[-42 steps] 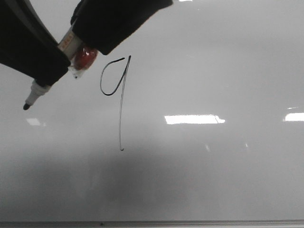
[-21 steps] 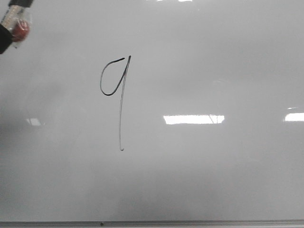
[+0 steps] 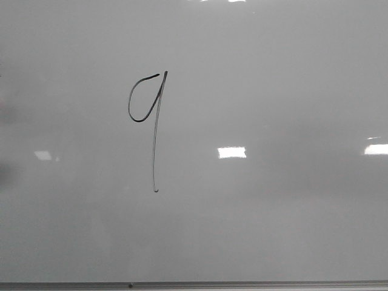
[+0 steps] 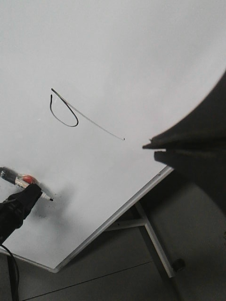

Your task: Write number 9 on whiteboard

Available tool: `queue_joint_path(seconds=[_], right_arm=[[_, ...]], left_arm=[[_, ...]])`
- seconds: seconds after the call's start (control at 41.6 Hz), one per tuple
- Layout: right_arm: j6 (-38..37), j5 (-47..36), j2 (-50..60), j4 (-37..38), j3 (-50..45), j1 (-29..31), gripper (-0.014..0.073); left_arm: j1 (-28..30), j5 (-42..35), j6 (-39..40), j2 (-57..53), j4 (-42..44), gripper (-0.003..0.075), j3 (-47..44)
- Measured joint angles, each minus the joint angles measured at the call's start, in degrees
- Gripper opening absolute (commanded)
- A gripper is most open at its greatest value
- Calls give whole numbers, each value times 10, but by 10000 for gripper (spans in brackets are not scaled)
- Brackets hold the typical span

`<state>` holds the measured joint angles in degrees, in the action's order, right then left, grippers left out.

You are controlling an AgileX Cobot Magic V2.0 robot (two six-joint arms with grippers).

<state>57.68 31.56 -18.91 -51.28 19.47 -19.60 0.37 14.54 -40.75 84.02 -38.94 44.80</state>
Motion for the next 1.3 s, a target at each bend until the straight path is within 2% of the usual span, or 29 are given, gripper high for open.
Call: queue_joint_path(seconds=[0.12, 0.168, 0.288, 0.337, 0.481, 0.601, 0.649, 0.721, 0.793, 1.01, 1.178, 1.298], right_arm=[[0, -1, 0, 0, -1, 0, -68], [0, -1, 0, 0, -1, 0, -68], [0, -1, 0, 0, -1, 0, -68], [0, -1, 0, 0, -1, 0, -68], [0, -1, 0, 0, -1, 0, -68], [0, -1, 0, 0, -3, 0, -68], [0, -1, 0, 0, -3, 0, -68], [0, -2, 0, 0, -3, 0, -68], [0, -3, 0, -1, -3, 0, -68], [0, -3, 0, -1, -3, 0, -68], [0, -3, 0, -1, -3, 0, -68], [0, -3, 0, -1, -3, 0, -68]], left_arm=[[0, -8, 0, 14, -7, 11, 0], [0, -9, 0, 15, -9, 64, 1], [0, -15, 0, 23, -9, 258, 1], [0, -16, 0, 26, -9, 293, 0], [0, -16, 1, 26, -9, 320, 0], [0, -16, 1, 20, -9, 519, 0], [0, -18, 1, 8, -9, 537, 0], [0, -12, 1, -40, 0, 494, 0], [0, -1, 2, -101, 8, 404, -3], [0, 25, 2, -400, 12, -2, -122], [0, 41, 2, -573, 15, -19, -182], [0, 41, 2, -620, 15, -19, -183]])
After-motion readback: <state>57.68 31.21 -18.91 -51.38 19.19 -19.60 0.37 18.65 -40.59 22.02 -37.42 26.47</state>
